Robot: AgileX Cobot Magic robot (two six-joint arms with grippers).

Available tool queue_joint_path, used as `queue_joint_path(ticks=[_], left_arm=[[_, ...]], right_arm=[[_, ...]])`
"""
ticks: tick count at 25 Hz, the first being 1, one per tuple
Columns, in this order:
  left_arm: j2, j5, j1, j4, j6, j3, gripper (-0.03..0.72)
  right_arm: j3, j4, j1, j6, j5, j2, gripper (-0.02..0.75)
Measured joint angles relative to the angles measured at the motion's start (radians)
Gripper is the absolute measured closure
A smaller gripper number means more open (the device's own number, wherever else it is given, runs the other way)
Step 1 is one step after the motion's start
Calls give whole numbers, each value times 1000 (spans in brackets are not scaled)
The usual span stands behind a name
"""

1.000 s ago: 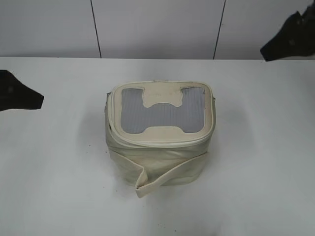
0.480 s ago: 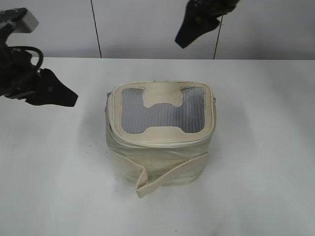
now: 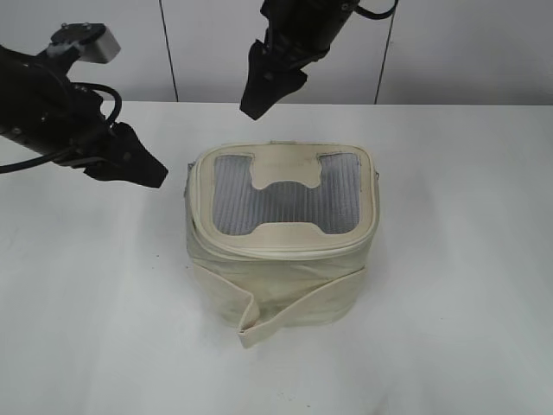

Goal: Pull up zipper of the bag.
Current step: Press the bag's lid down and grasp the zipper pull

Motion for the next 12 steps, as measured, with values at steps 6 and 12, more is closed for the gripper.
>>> queue_joint_path(ticks=[6, 12], left_arm=[[21, -3, 0, 1, 0, -8, 341], [21, 21, 0, 2, 0, -10, 341]], right_arm=[[5, 14, 1, 15, 1, 6, 284], [88, 19, 4, 19, 2, 10, 284]])
